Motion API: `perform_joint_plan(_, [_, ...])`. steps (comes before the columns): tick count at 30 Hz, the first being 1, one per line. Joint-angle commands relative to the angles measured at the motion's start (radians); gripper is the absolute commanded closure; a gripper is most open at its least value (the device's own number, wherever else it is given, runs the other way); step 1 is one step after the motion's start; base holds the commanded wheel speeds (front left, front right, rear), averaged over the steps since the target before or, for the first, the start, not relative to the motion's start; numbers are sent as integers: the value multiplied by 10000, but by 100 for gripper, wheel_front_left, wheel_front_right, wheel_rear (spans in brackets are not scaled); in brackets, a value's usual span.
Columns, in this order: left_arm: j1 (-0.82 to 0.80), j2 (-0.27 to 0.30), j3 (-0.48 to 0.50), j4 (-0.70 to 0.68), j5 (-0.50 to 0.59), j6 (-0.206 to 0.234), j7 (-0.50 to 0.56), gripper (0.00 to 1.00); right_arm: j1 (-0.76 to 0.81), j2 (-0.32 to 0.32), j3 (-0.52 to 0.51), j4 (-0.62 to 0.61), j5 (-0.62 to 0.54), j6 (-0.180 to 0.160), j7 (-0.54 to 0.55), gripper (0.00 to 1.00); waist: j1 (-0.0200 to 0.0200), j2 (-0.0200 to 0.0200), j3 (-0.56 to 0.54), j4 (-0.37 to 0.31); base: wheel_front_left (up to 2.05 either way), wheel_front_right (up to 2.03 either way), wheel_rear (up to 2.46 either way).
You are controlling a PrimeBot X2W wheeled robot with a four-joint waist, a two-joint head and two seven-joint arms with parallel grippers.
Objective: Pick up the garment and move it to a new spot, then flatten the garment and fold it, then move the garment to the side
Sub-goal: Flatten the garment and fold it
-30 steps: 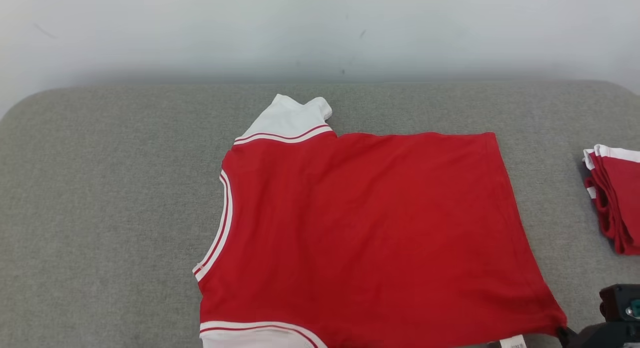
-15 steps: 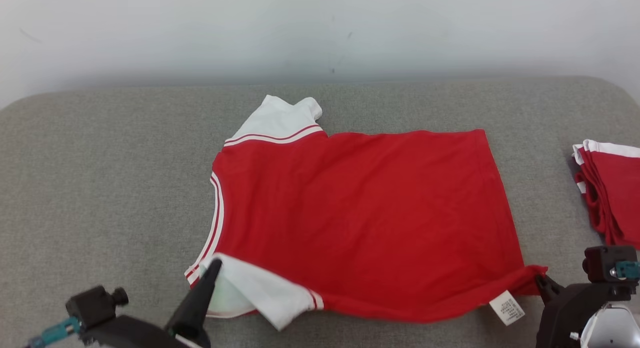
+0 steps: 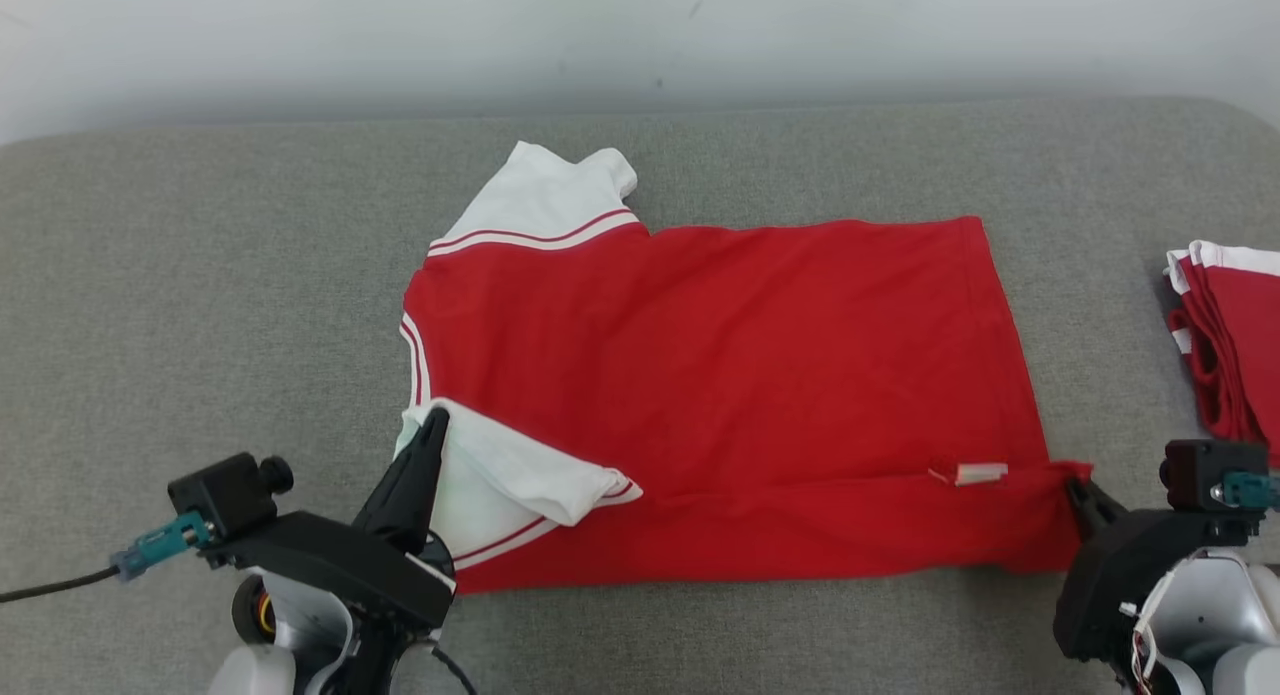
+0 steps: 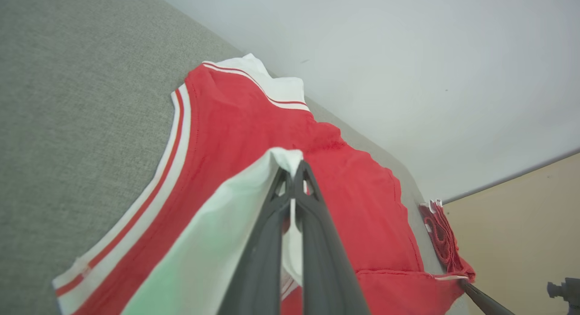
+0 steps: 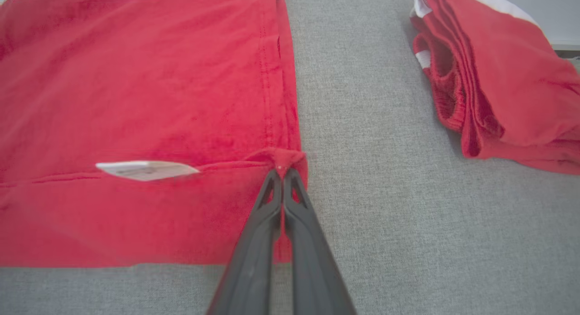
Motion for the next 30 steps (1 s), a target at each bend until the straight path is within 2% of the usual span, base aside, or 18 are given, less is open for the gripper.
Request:
perform_joint_plan(1, [-247,48,-28,100,203,-39,-135,100,-162,71,24,155,-83,-25,-154,100,-1,-1,150,-47,0,0,0])
perform_joint_plan(8, [-805,-10,-176,560,528,-53,-674,100,-499,133,157,628,-235,-25,-533,100,-1,-1,395,-37,0,0,0])
perform_joint_plan(19, [-1369,43,-212,1072,865,-86,-1338,100,-688,216,-171,819,-454,-25,-1122,100,-1,-1,532,-43,0,0,0])
perform_joint_plan(29, [-1639,191,-508,1684,1365,19,-1501,100,-707,317,-150,1170,-562,-25,-1235,100,-1,-1,568,-129,0,0,0])
perform_joint_plan(30, [-1678,224,-530,1742,1473,47,-1557,54,-755,334,-197,1200,-535,-25,-1271,100,-1,-1,571,-128,0,0,0])
